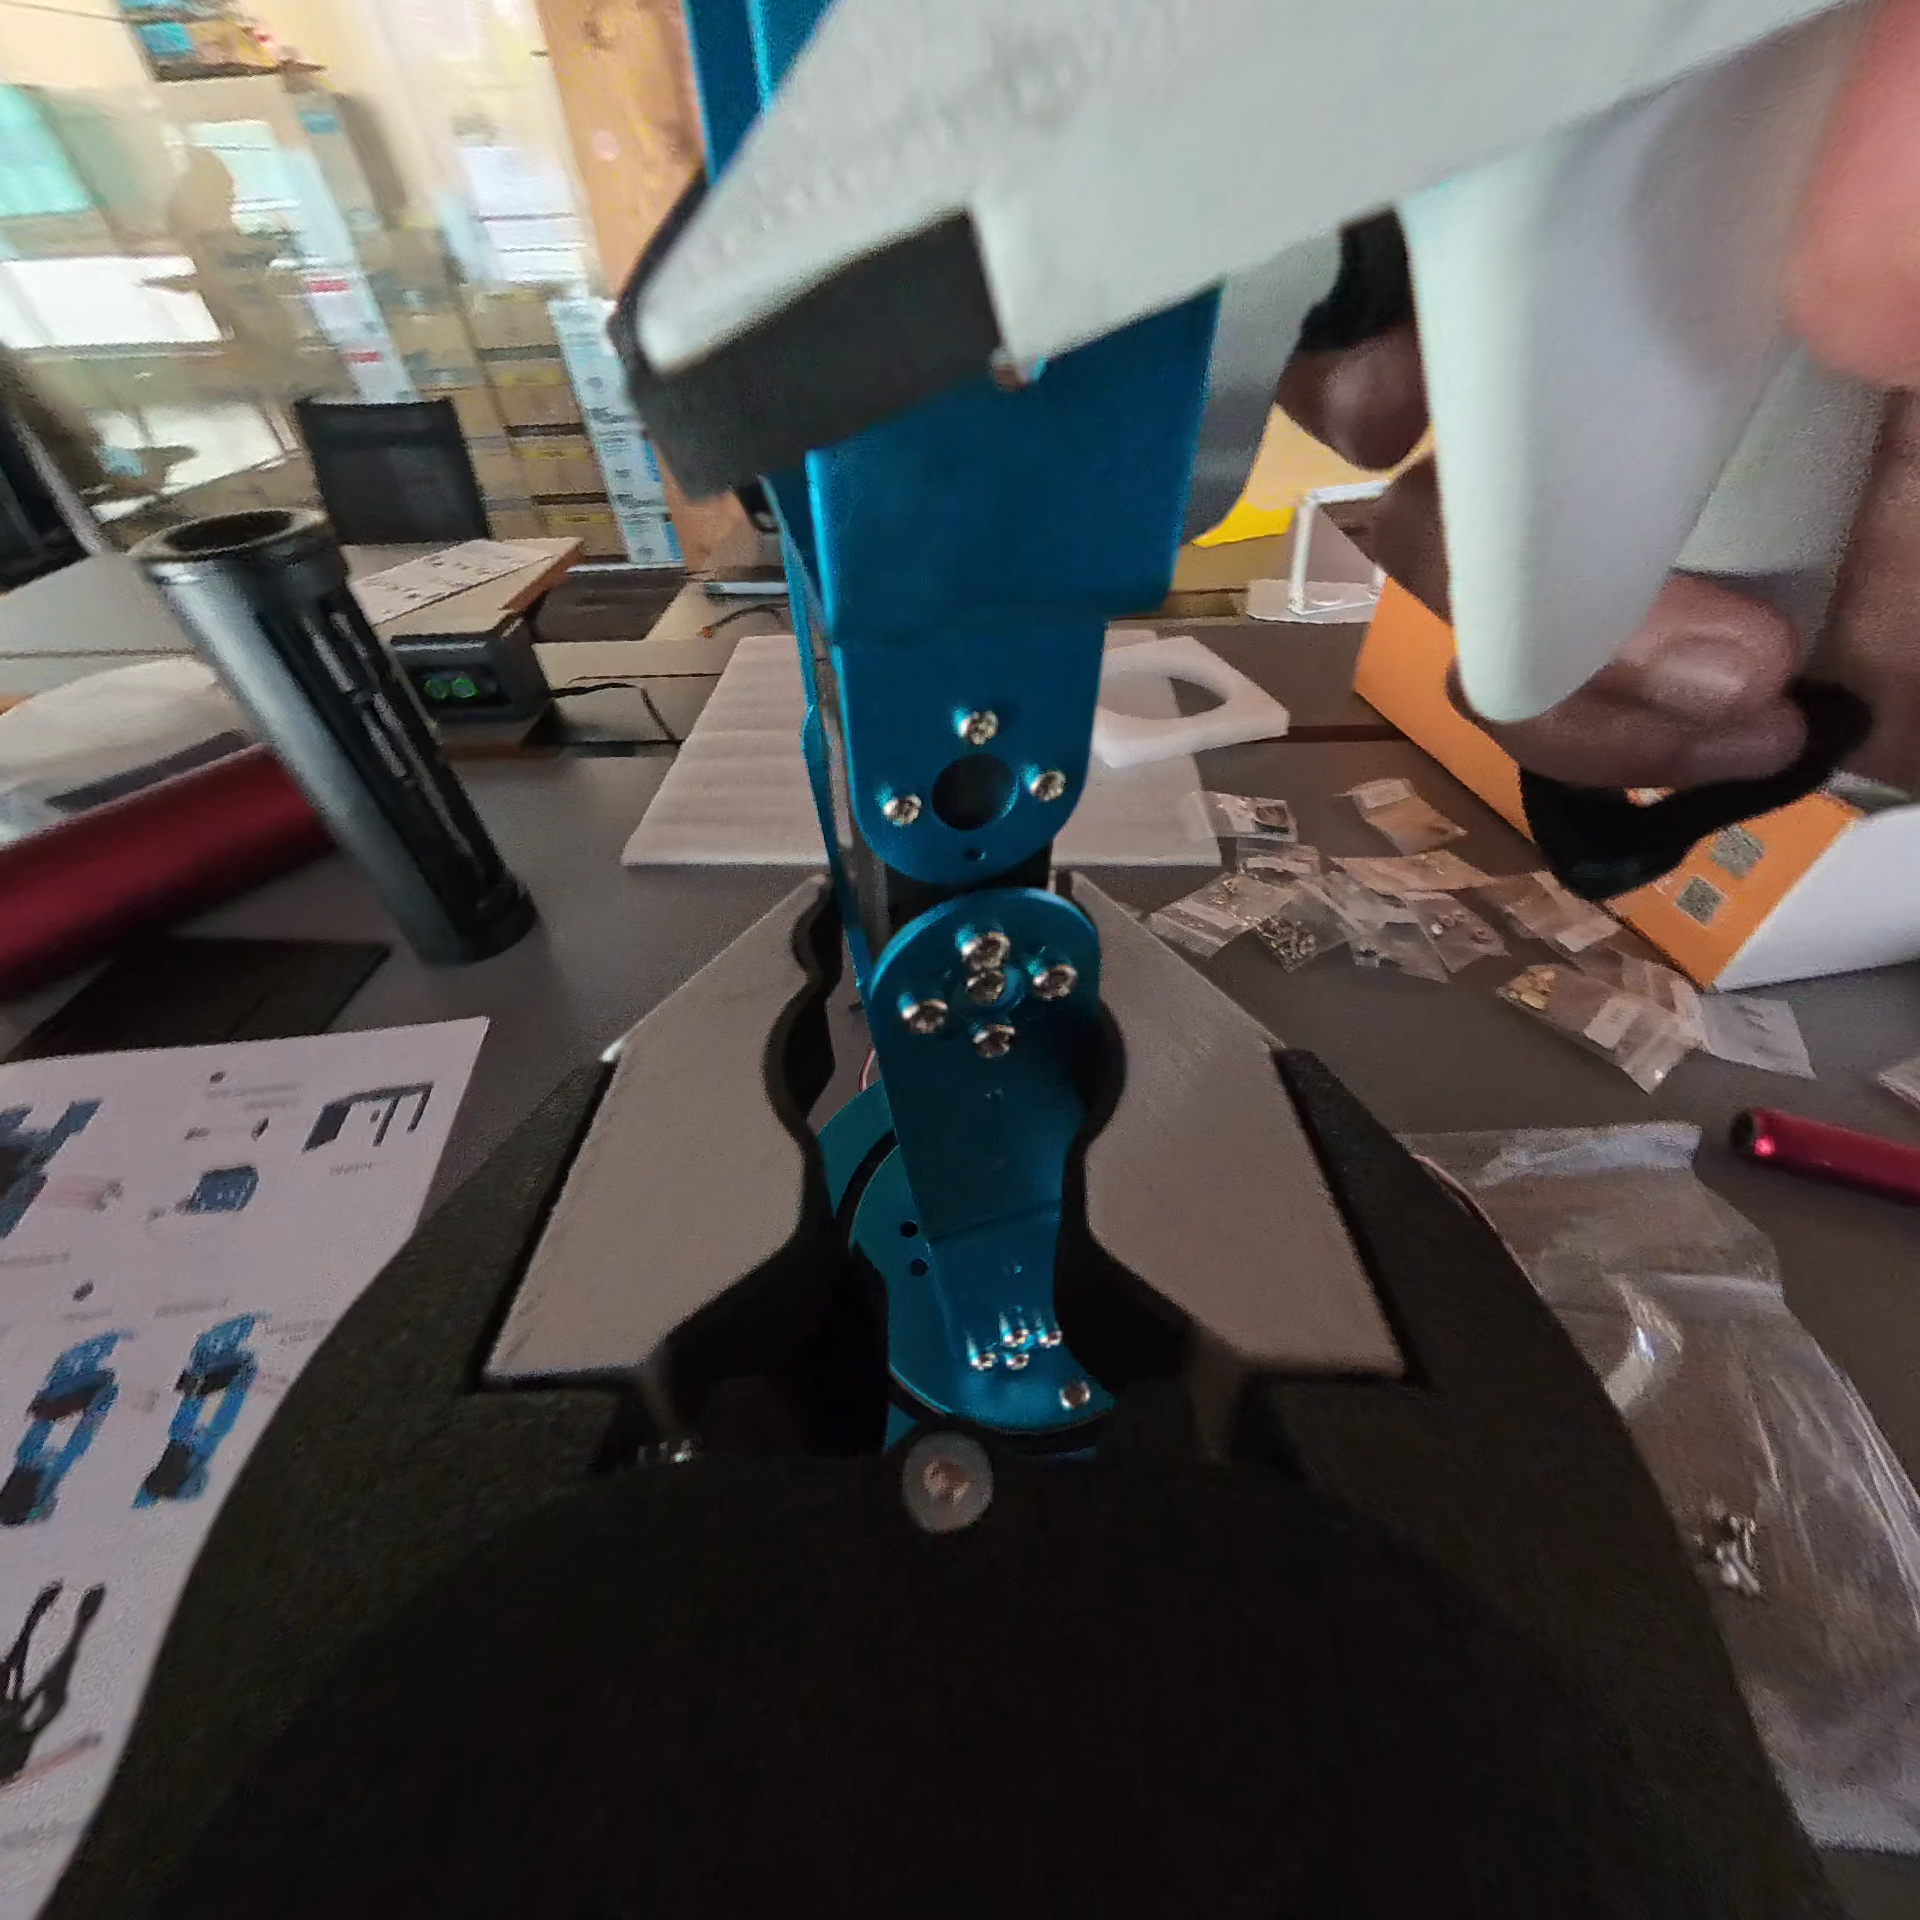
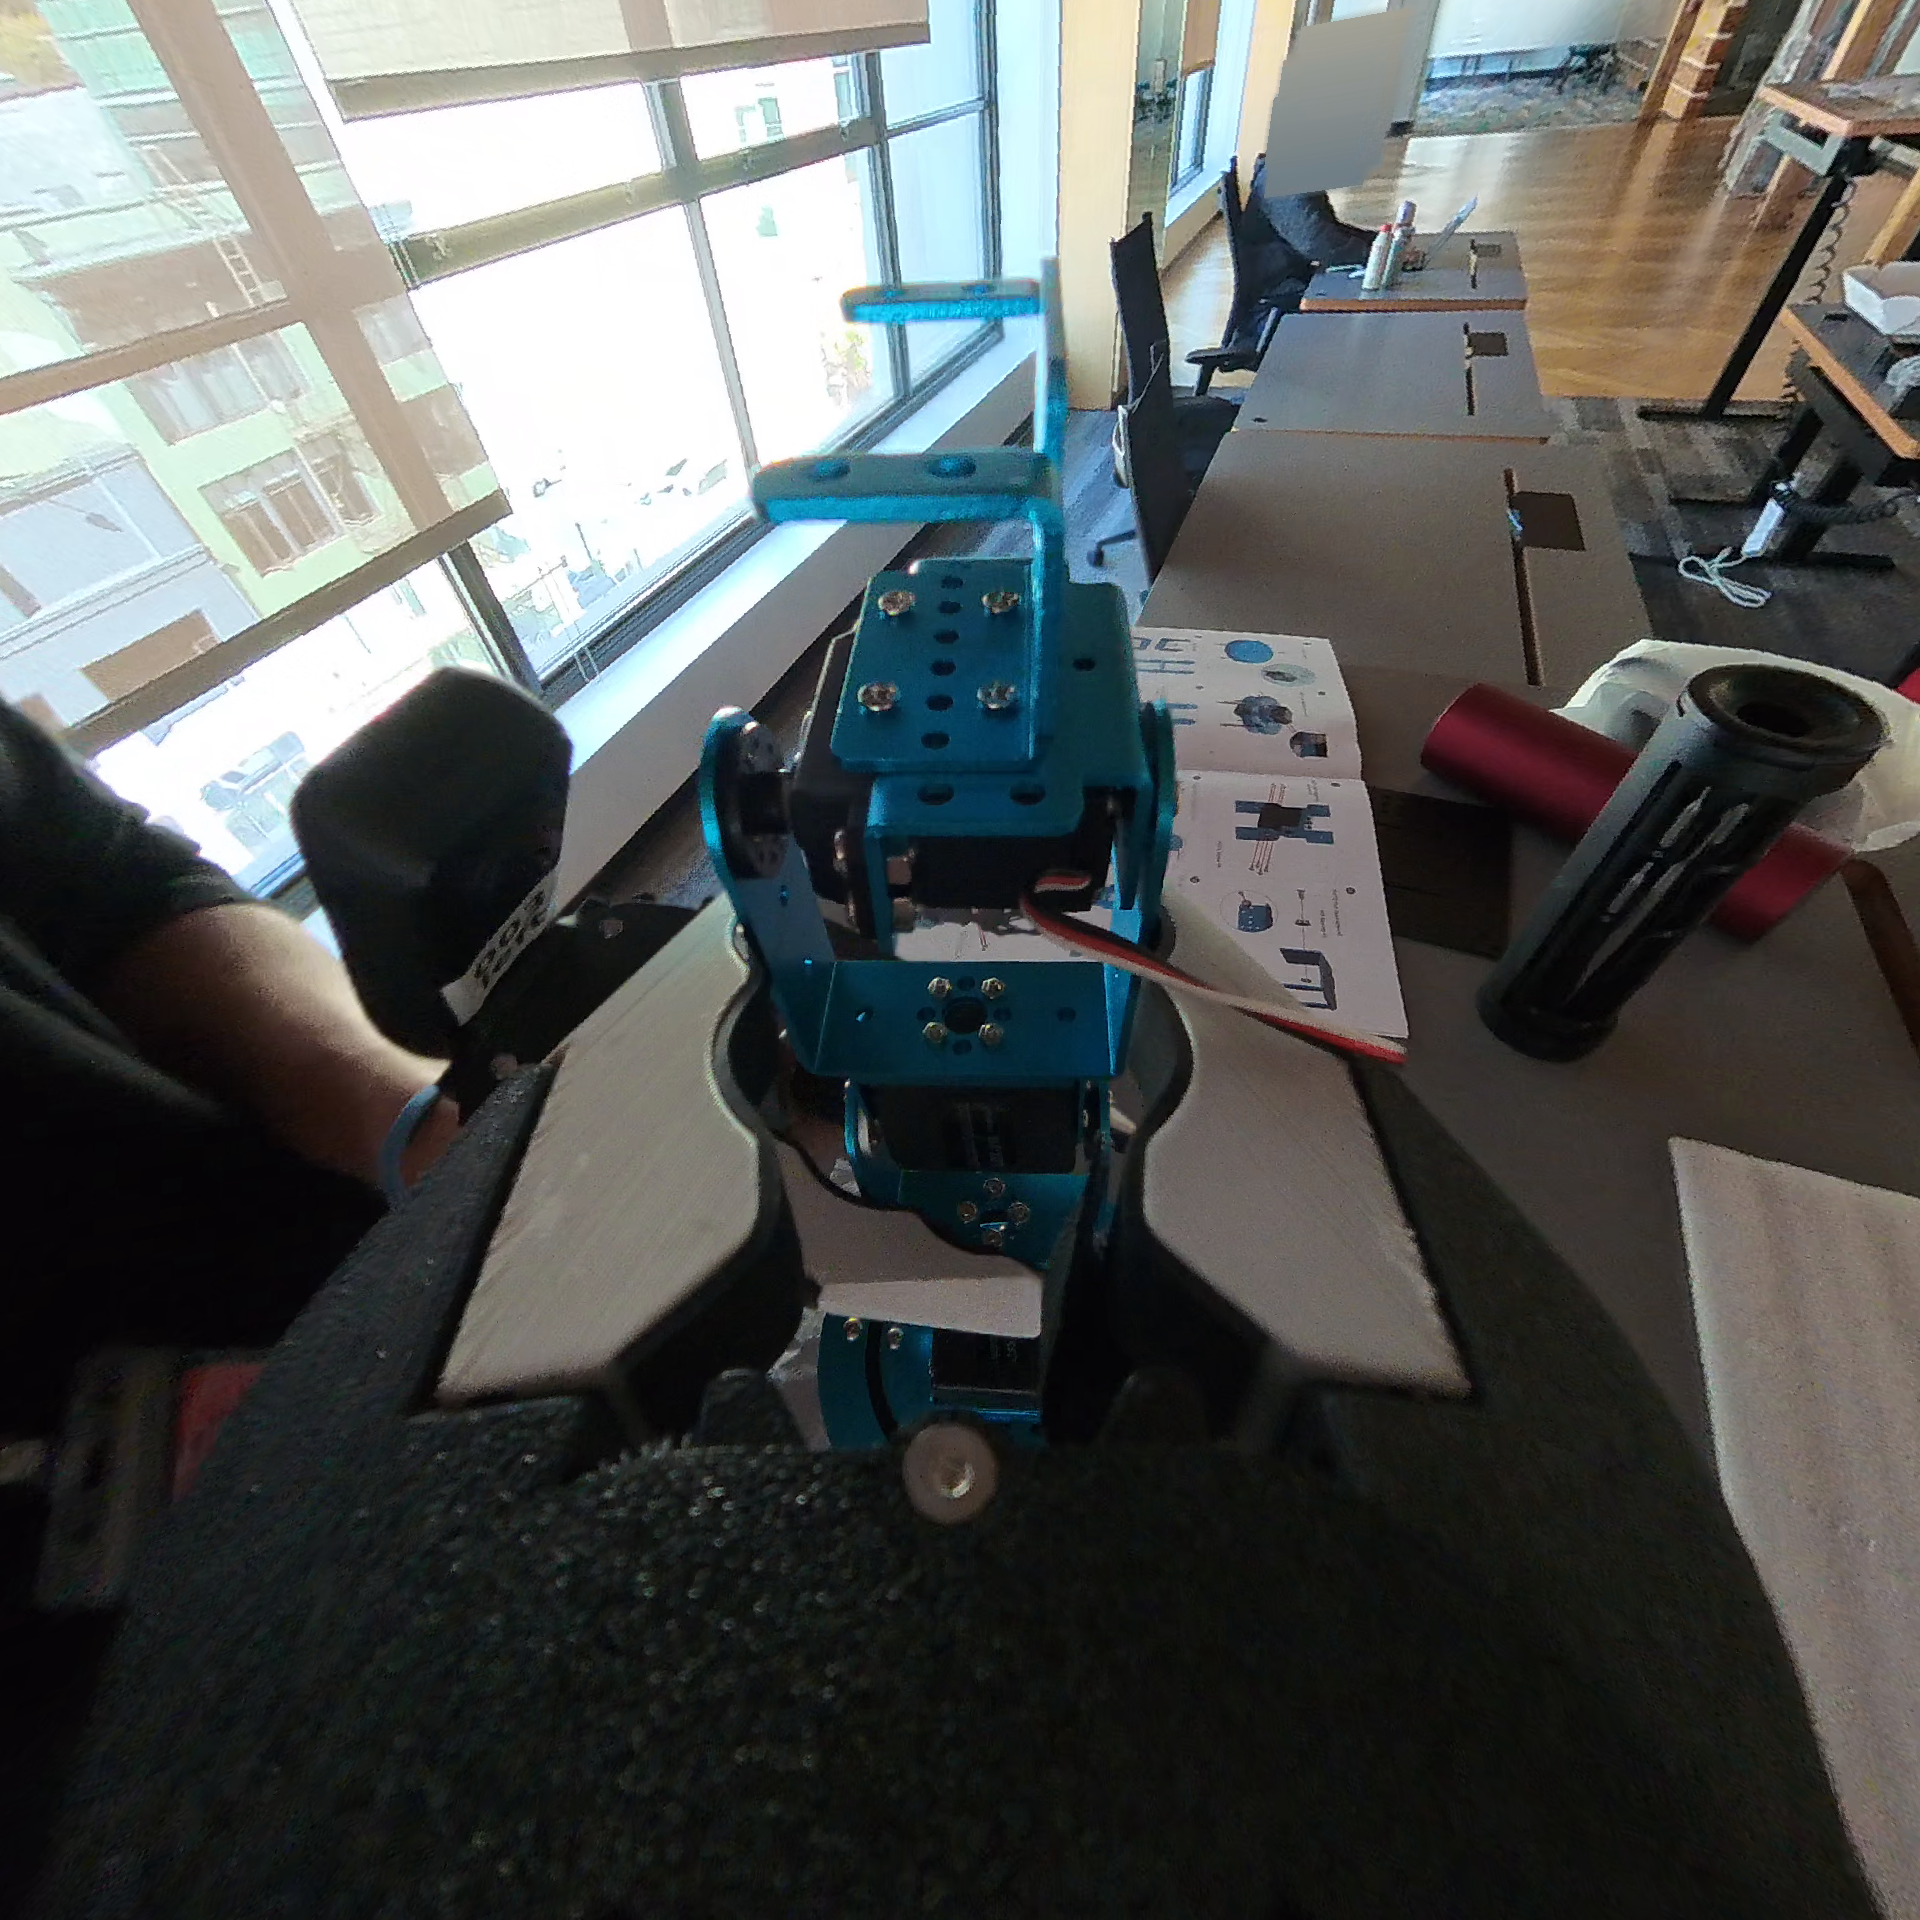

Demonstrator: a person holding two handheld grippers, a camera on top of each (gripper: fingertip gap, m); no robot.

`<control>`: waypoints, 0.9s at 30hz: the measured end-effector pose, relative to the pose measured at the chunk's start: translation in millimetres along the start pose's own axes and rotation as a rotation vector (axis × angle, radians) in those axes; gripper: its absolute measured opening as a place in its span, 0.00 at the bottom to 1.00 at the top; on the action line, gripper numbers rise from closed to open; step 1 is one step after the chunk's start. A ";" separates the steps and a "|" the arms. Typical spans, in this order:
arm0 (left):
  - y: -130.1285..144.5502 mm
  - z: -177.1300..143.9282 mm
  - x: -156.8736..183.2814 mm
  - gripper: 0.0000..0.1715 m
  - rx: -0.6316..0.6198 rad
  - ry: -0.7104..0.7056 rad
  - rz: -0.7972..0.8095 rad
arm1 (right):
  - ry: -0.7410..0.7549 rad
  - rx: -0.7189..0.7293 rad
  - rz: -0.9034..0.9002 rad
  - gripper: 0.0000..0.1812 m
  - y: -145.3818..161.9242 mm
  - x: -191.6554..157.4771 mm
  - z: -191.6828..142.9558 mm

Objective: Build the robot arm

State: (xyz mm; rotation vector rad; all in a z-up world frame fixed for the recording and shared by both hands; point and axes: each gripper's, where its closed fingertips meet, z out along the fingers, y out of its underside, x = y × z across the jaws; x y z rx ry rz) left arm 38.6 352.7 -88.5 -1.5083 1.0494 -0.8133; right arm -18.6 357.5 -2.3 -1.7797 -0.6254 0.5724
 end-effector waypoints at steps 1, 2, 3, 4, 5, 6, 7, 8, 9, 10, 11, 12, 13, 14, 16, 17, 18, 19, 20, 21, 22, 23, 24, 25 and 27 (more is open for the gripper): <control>0.4 -0.1 -1.0 0.21 -0.001 -0.028 -0.013 | 0.007 0.009 0.006 0.36 0.1 0.8 -0.7; 0.6 -0.6 -1.9 0.19 -0.004 -0.052 -0.025 | 0.017 0.022 0.008 0.36 0.2 1.5 -1.9; 0.8 -1.2 -2.8 0.18 -0.003 -0.075 -0.039 | 0.027 0.037 0.006 0.36 0.4 1.8 -3.2; 0.7 -2.0 -3.9 0.15 0.005 -0.095 -0.049 | 0.039 0.054 -0.001 0.36 0.7 2.1 -4.6; 0.7 -2.5 -4.5 0.14 0.013 -0.106 -0.072 | 0.053 0.075 -0.008 0.37 0.8 2.8 -5.8; 0.7 -2.2 -4.1 0.14 0.019 -0.104 -0.104 | 0.052 0.099 -0.005 0.37 0.5 2.0 -6.8; 0.7 -1.8 -3.9 0.14 0.021 -0.103 -0.128 | 0.056 0.122 0.000 0.37 0.1 2.5 -7.5; 0.8 -1.6 -3.6 0.14 0.022 -0.104 -0.142 | 0.060 0.138 0.000 0.37 -0.3 2.7 -8.1; 0.9 -1.8 -3.4 0.14 0.025 -0.106 -0.157 | 0.062 0.149 -0.002 0.37 -0.6 2.6 -8.2; 0.9 -1.9 -3.1 0.14 0.029 -0.105 -0.173 | 0.068 0.158 -0.009 0.37 -0.8 2.3 -8.5; 0.9 -1.9 -2.5 0.14 0.031 -0.102 -0.188 | 0.075 0.171 -0.009 0.37 -1.0 2.2 -9.1; 0.8 -1.7 -1.8 0.14 0.032 -0.098 -0.196 | 0.082 0.190 -0.010 0.37 -1.3 2.3 -10.1; 0.8 -1.4 -1.2 0.14 0.033 -0.096 -0.195 | 0.086 0.208 -0.010 0.37 -1.5 2.4 -11.4; 0.9 -1.0 -1.0 0.14 0.031 -0.095 -0.192 | 0.090 0.220 -0.007 0.37 -1.6 2.8 -12.2; 1.3 -0.3 -0.6 0.14 0.028 -0.094 -0.182 | 0.097 0.239 0.000 0.37 -1.2 3.8 -14.0; 1.4 -0.3 -0.3 0.14 0.028 -0.097 -0.176 | 0.097 0.249 0.002 0.37 -1.0 3.7 -15.1; 1.5 -0.4 0.1 0.14 0.029 -0.101 -0.172 | 0.097 0.255 0.003 0.37 -0.7 3.2 -16.1; 1.6 -0.3 0.6 0.14 0.028 -0.100 -0.166 | 0.101 0.256 0.004 0.37 -0.1 2.9 -17.3; 1.7 -0.4 1.0 0.14 0.029 -0.100 -0.165 | 0.105 0.255 0.006 0.37 0.3 2.9 -18.2; 1.8 -0.4 1.1 0.14 0.029 -0.100 -0.166 | 0.107 0.255 0.006 0.37 0.5 2.7 -18.6; 1.9 -0.2 0.9 0.14 0.028 -0.097 -0.168 | 0.109 0.255 0.008 0.37 0.5 3.1 -18.4; 2.0 0.0 0.5 0.14 0.027 -0.093 -0.174 | 0.113 0.254 0.007 0.37 0.3 3.5 -17.9; 2.1 0.2 0.2 0.14 0.028 -0.091 -0.179 | 0.117 0.257 0.009 0.37 0.0 4.0 -17.4; 2.3 0.3 0.0 0.14 0.026 -0.085 -0.180 | 0.121 0.265 0.010 0.37 -0.2 4.2 -17.2; 2.7 0.2 0.0 0.14 0.023 -0.076 -0.191 | 0.132 0.280 0.015 0.37 -0.7 4.5 -16.9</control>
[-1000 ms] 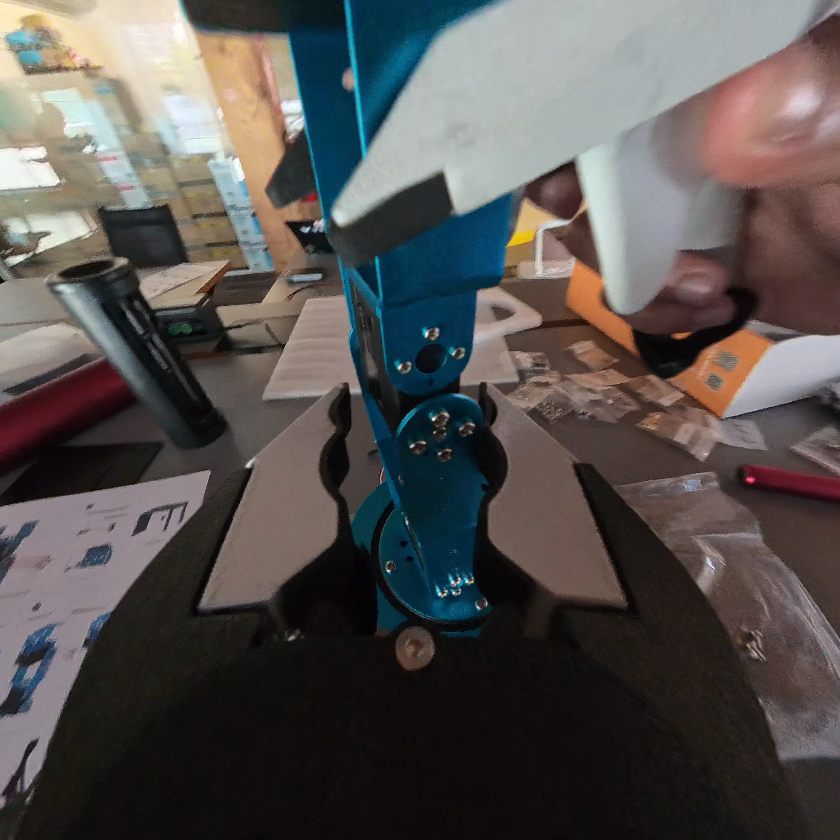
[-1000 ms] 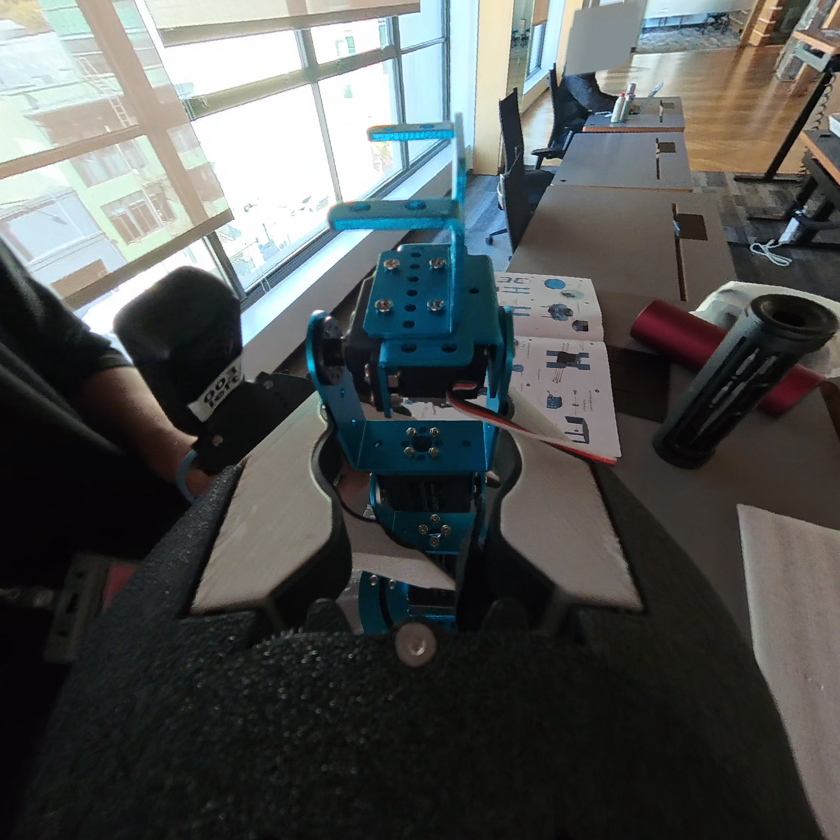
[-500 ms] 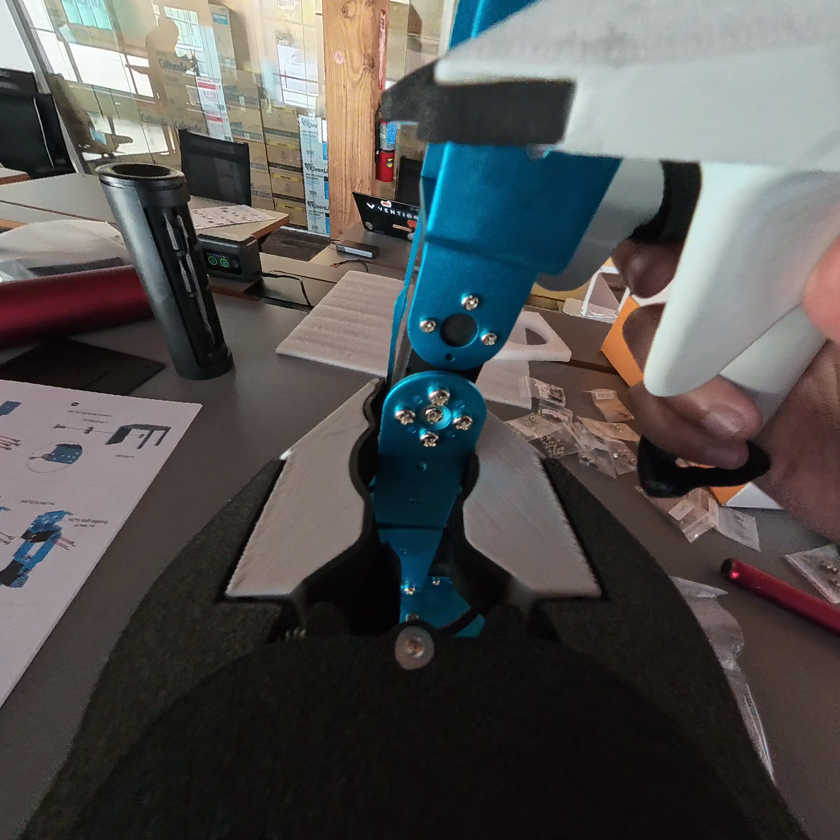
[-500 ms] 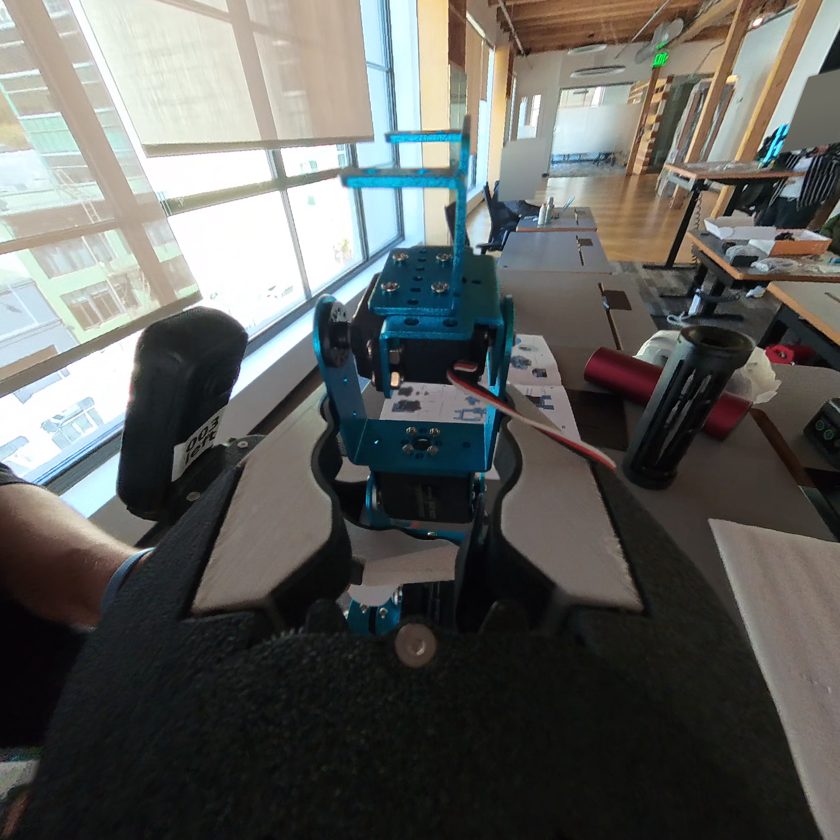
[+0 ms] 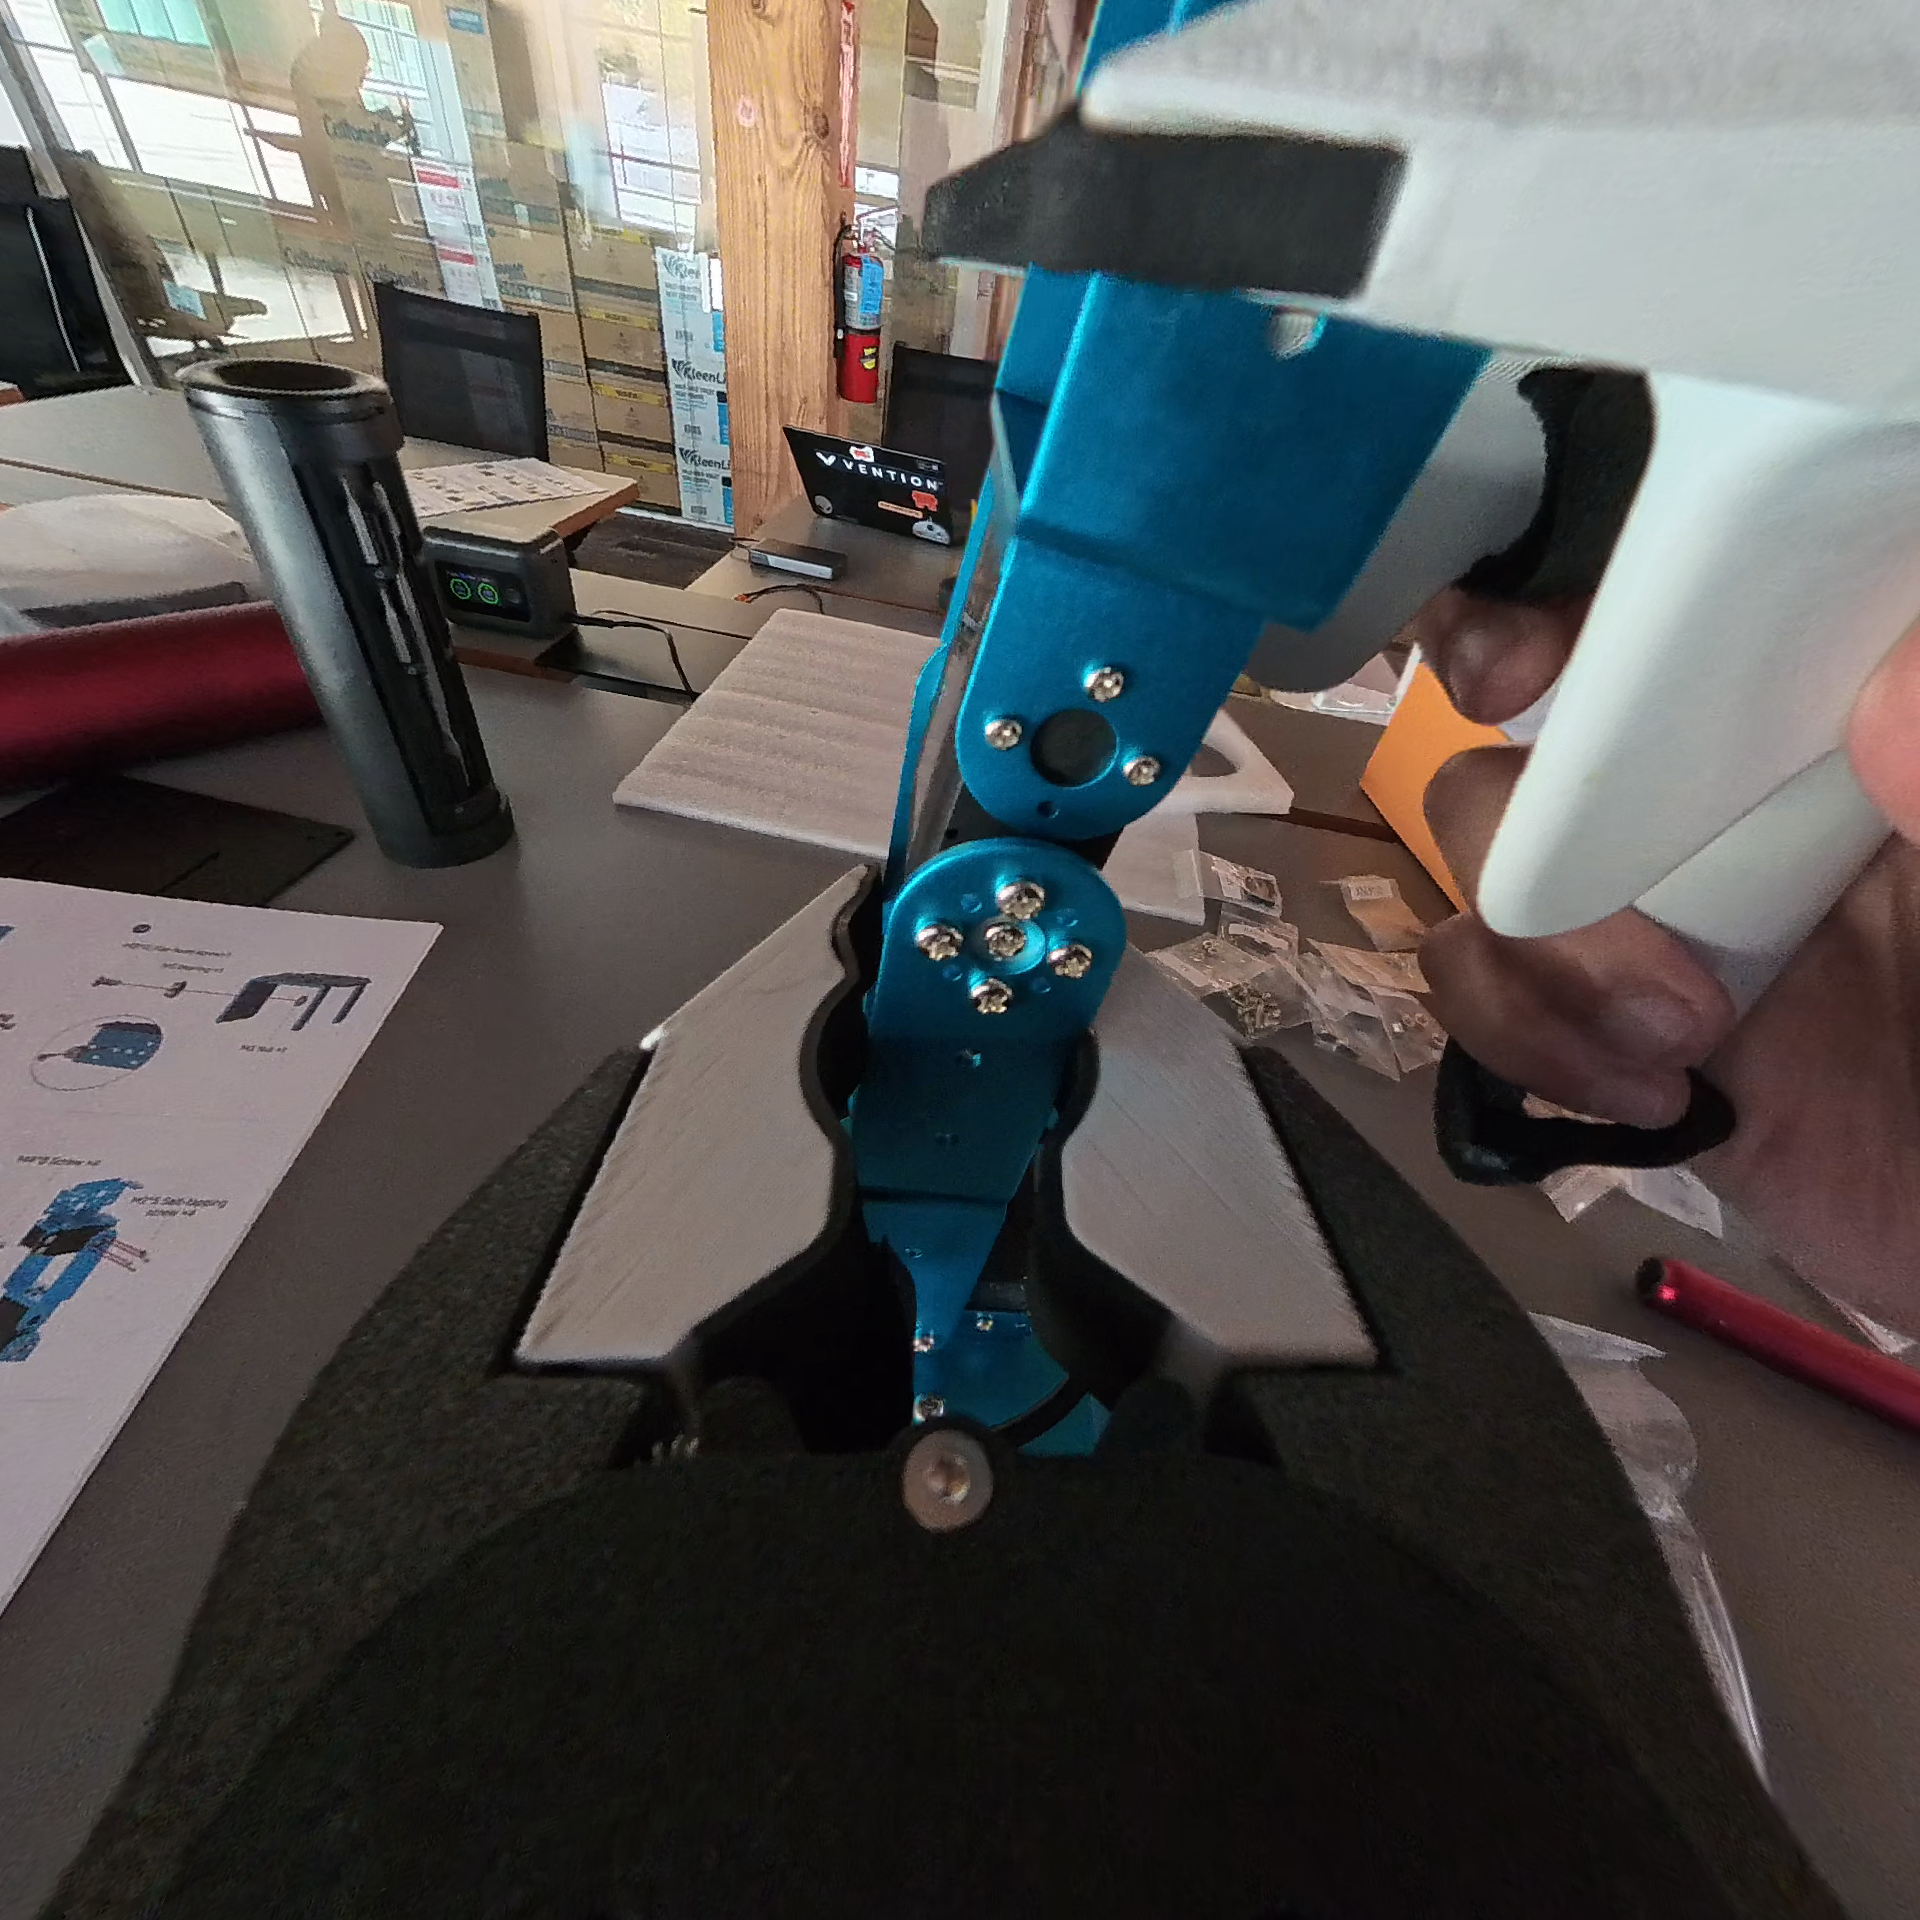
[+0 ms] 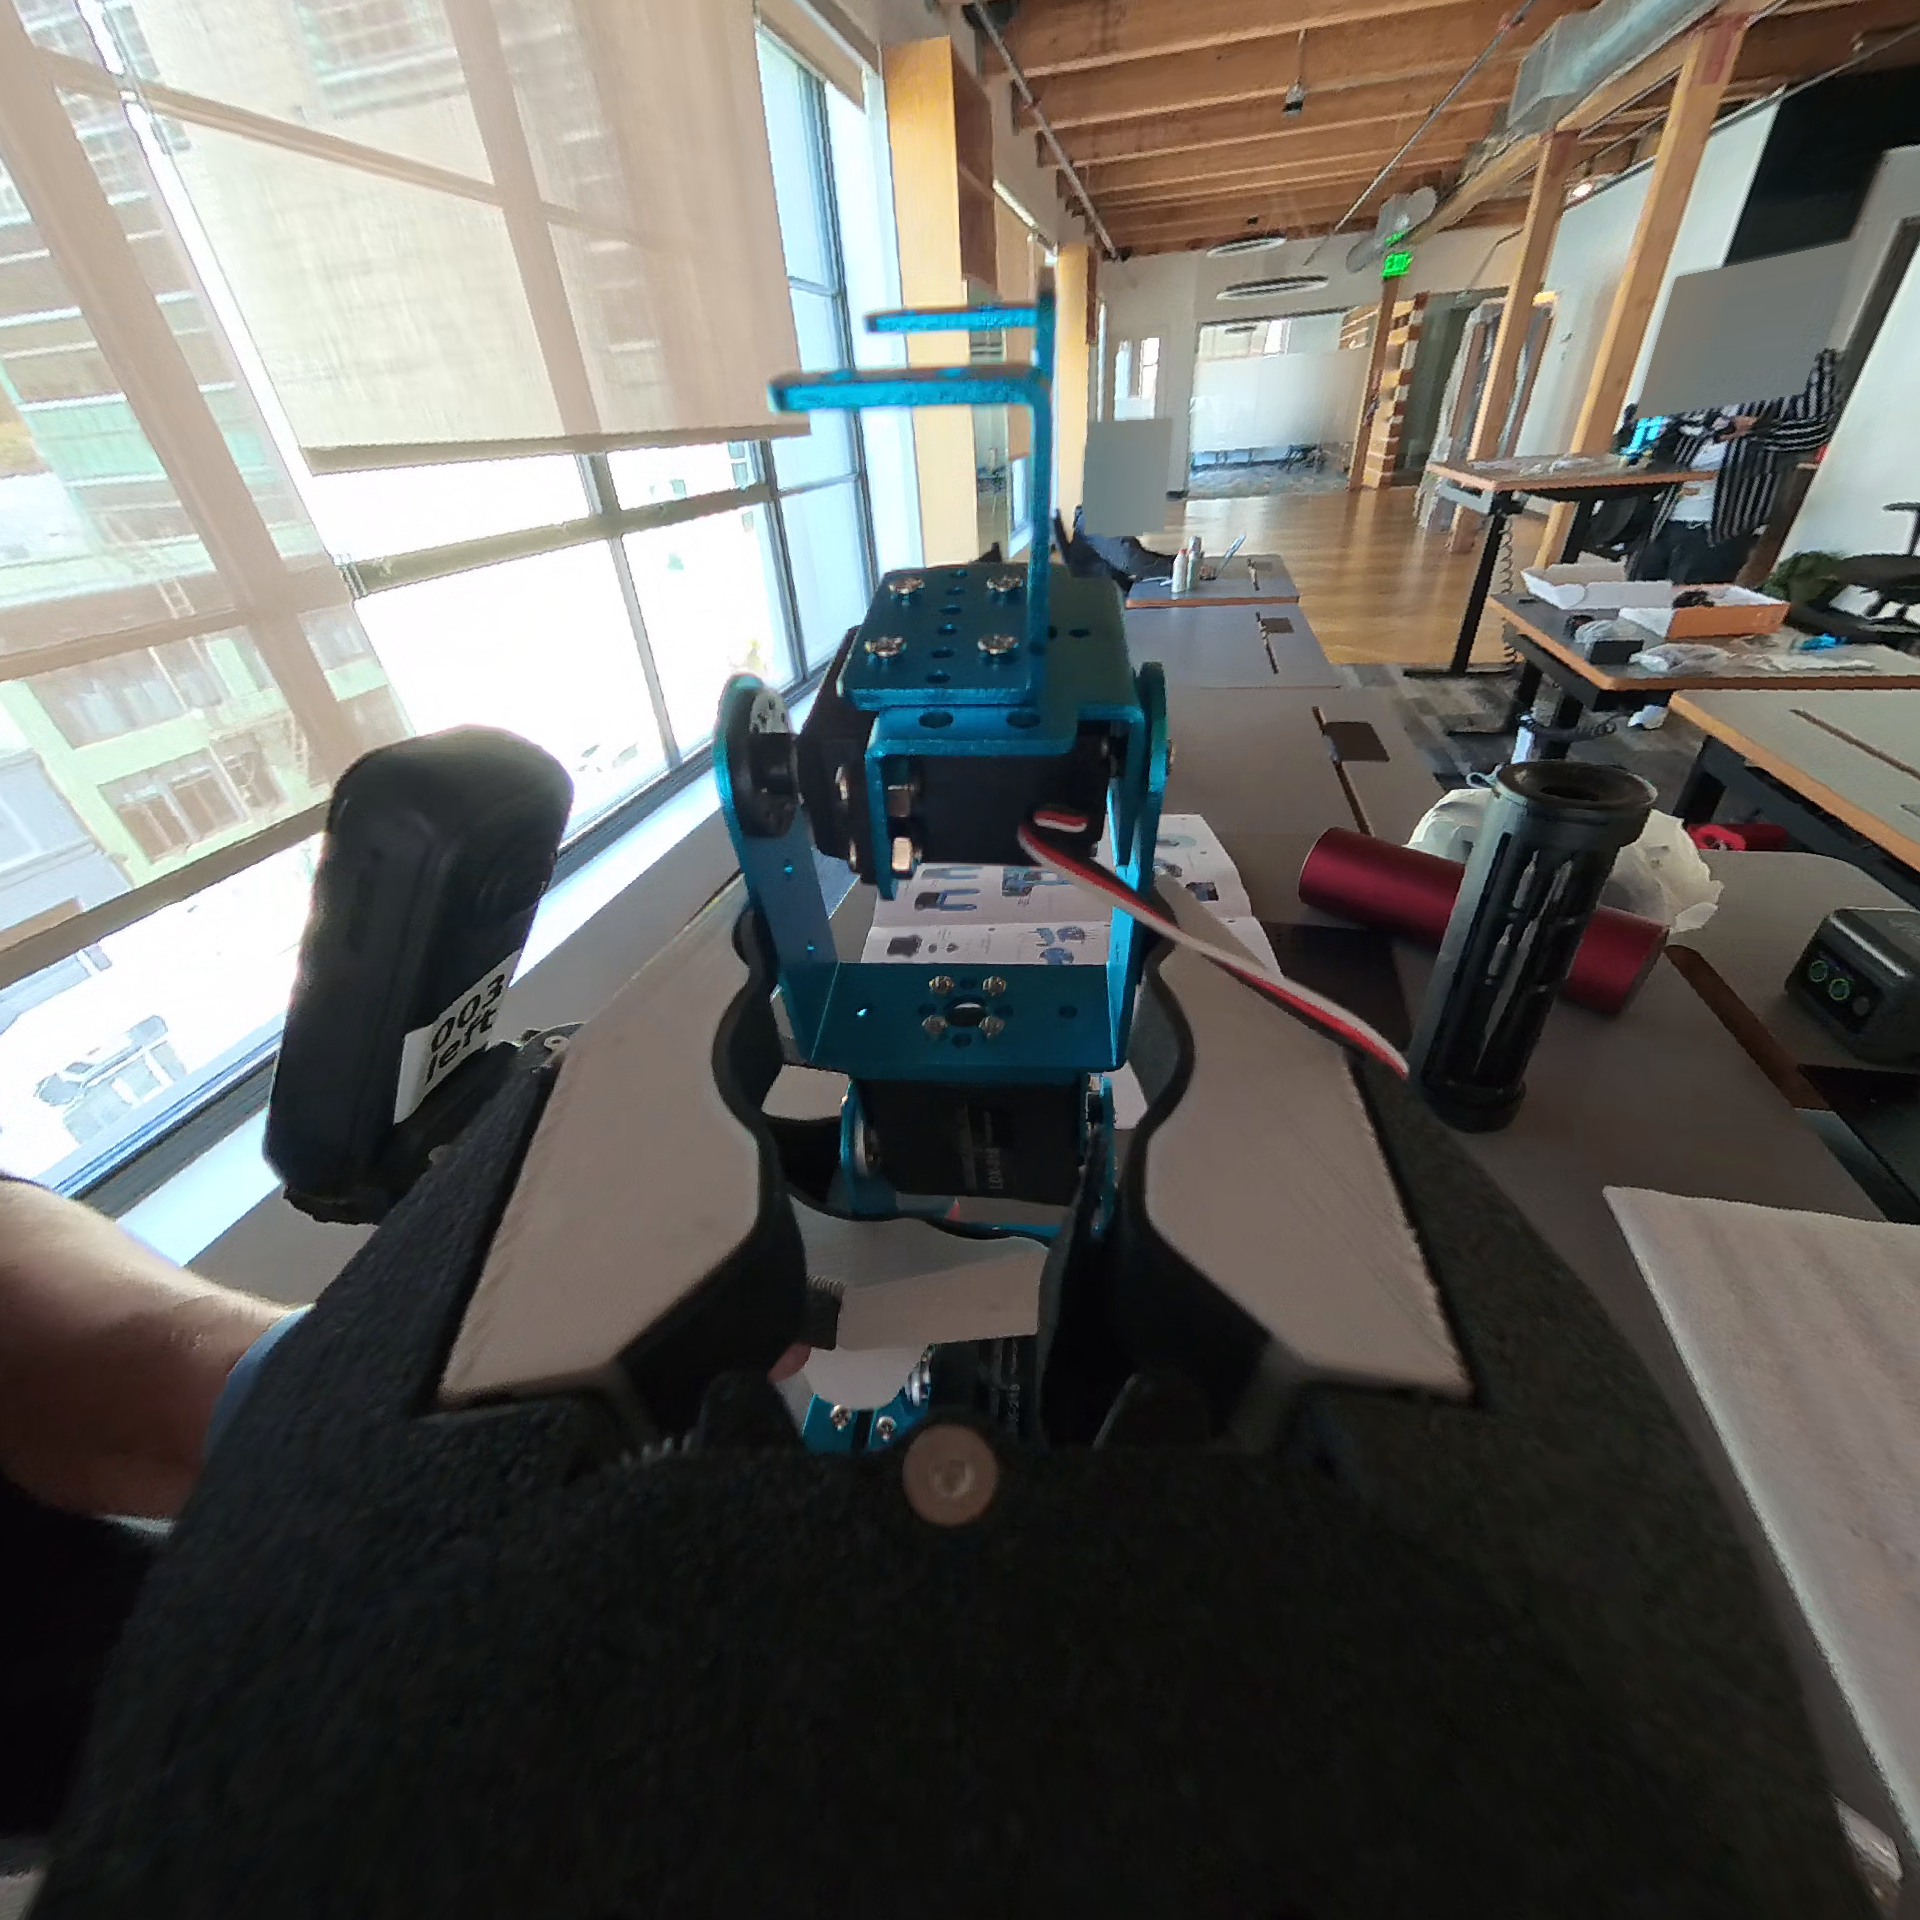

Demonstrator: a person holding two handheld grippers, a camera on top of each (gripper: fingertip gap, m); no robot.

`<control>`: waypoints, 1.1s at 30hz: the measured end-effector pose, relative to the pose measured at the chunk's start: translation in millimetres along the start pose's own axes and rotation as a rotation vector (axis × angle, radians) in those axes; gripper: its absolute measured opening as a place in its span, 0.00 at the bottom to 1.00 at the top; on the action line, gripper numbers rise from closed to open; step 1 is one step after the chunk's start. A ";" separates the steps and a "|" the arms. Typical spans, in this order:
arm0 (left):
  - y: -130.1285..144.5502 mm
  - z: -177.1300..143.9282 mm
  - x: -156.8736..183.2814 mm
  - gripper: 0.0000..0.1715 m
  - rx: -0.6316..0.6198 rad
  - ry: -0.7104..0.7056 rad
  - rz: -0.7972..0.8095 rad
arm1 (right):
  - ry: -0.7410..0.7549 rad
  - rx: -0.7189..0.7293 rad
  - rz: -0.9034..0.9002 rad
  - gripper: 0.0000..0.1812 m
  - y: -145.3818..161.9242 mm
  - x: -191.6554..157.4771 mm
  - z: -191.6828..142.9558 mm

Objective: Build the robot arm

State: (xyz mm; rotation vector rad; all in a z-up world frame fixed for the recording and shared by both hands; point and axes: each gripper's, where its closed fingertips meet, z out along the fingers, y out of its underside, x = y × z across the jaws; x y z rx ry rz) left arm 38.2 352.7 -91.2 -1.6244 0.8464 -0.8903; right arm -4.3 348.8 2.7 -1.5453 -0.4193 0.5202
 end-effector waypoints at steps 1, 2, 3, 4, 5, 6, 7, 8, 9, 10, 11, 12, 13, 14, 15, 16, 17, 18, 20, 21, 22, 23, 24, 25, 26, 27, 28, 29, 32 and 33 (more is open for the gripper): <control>0.2 -0.1 0.0 0.14 -0.003 0.004 -0.003 | 0.006 0.002 0.001 0.36 -0.1 0.0 0.4; 0.3 -0.3 0.0 0.14 -0.003 0.006 -0.004 | 0.009 0.006 0.001 0.37 -0.2 -0.1 0.6; 0.3 -0.5 0.1 0.14 -0.004 0.006 -0.006 | 0.010 0.014 0.002 0.37 -0.4 -0.2 0.4; 0.4 -0.4 0.1 0.14 -0.005 0.006 -0.005 | 0.010 0.018 0.009 0.37 -0.5 -0.1 0.5; 0.4 -0.4 0.0 0.14 -0.005 0.007 -0.014 | 0.010 0.016 0.010 0.37 -0.5 -0.1 0.8; 0.5 -0.2 0.0 0.14 -0.008 0.011 -0.024 | 0.013 0.008 0.008 0.37 -0.3 0.3 1.3; 0.6 -0.1 -0.3 0.14 -0.011 0.017 -0.025 | 0.018 -0.005 0.004 0.37 0.0 0.6 2.5; 0.6 -0.2 -0.5 0.14 -0.012 0.019 -0.024 | 0.019 -0.017 -0.002 0.37 0.1 0.7 3.0; 0.8 -0.2 -0.6 0.14 -0.014 0.020 -0.026 | 0.020 -0.019 0.000 0.37 0.2 0.8 3.3; 0.8 -0.2 -1.1 0.14 -0.017 0.020 -0.032 | 0.021 -0.021 0.007 0.37 0.2 1.1 4.3; 0.5 -0.3 -2.0 0.14 -0.017 0.020 -0.043 | 0.020 -0.030 0.010 0.37 0.3 1.1 6.3; 0.1 -0.3 -2.9 0.14 -0.018 0.020 -0.052 | 0.021 -0.054 0.017 0.37 0.8 1.4 8.6; -0.2 0.4 -2.8 0.14 -0.024 0.027 -0.053 | 0.029 -0.089 0.016 0.37 1.3 2.7 9.8; -0.5 1.2 -2.7 0.14 -0.034 0.038 -0.051 | 0.039 -0.119 0.019 0.37 1.6 4.8 10.2; -0.9 1.7 -3.2 0.14 -0.035 0.037 -0.054 | 0.040 -0.139 0.032 0.37 2.1 6.9 11.1; -1.3 2.2 -3.6 0.14 -0.034 0.034 -0.051 | 0.031 -0.165 0.048 0.37 2.6 7.1 12.1; -1.2 2.8 -3.3 0.14 -0.037 0.043 -0.041 | 0.036 -0.198 0.038 0.37 3.3 8.4 12.0; -1.2 3.2 -3.6 0.14 -0.039 0.046 -0.034 | 0.040 -0.226 0.036 0.37 3.9 9.7 12.4; -1.3 4.1 -4.5 0.14 -0.024 0.026 0.011 | 0.040 -0.270 0.052 0.37 4.8 11.5 14.2; -1.3 4.4 -4.5 0.14 -0.019 0.024 0.036 | 0.038 -0.287 0.047 0.37 5.0 12.2 14.6; -1.2 4.5 -4.8 0.14 -0.017 0.026 0.034 | 0.033 -0.293 0.046 0.37 5.0 12.5 14.8; -1.1 4.6 -4.7 0.14 -0.018 0.031 0.022 | 0.028 -0.292 0.047 0.37 5.1 12.6 14.7; -1.0 4.8 -4.5 0.14 -0.020 0.037 0.013 | 0.027 -0.288 0.055 0.37 5.0 12.8 14.0; -1.1 4.8 -3.9 0.14 -0.021 0.045 0.001 | 0.030 -0.283 0.055 0.37 4.9 12.6 13.2; -1.0 4.4 -3.6 0.14 -0.020 0.054 -0.017 | 0.032 -0.275 0.053 0.37 4.9 11.8 12.4; -0.8 3.9 -2.8 0.14 -0.019 0.061 -0.032 | 0.031 -0.268 0.051 0.37 4.9 10.6 11.5; -0.5 3.1 -2.0 0.14 -0.020 0.063 -0.030 | 0.017 -0.265 0.053 0.37 4.9 8.0 10.1; -0.3 2.1 -1.1 0.14 -0.020 0.065 -0.027 | -0.003 -0.267 0.068 0.39 4.5 5.1 7.5; 0.3 -0.6 1.6 0.15 -0.028 0.078 -0.021 | -0.024 -0.255 0.117 0.49 -4.9 4.3 -4.5; 0.4 -1.5 2.7 0.16 -0.032 0.084 -0.015 | -0.017 -0.247 0.120 0.50 -10.5 5.9 -8.4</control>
